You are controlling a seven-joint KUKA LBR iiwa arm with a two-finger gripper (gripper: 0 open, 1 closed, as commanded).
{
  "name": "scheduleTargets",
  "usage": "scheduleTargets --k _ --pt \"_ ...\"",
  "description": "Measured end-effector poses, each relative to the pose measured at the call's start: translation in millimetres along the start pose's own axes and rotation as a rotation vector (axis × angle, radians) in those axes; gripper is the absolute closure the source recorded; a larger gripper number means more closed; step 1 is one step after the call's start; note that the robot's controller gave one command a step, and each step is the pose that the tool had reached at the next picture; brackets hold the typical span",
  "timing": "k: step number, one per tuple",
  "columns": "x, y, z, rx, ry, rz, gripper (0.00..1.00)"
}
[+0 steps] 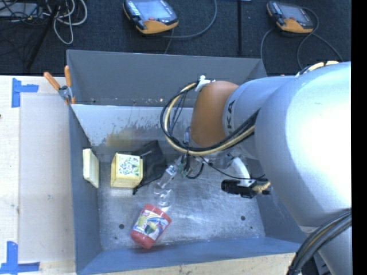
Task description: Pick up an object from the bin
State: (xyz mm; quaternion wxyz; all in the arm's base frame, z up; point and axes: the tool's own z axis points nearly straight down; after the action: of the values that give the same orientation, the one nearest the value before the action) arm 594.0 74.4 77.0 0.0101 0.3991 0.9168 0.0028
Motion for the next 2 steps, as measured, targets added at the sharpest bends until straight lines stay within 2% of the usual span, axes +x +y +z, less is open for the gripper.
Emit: scheduleTargets --k 1,2 --pt "0.6 0.3 0.0 0.000 0.001 -0.002 0.00" --pt "73.6 66.9 -1.2 0.008 0.016 -0.031 1.00"
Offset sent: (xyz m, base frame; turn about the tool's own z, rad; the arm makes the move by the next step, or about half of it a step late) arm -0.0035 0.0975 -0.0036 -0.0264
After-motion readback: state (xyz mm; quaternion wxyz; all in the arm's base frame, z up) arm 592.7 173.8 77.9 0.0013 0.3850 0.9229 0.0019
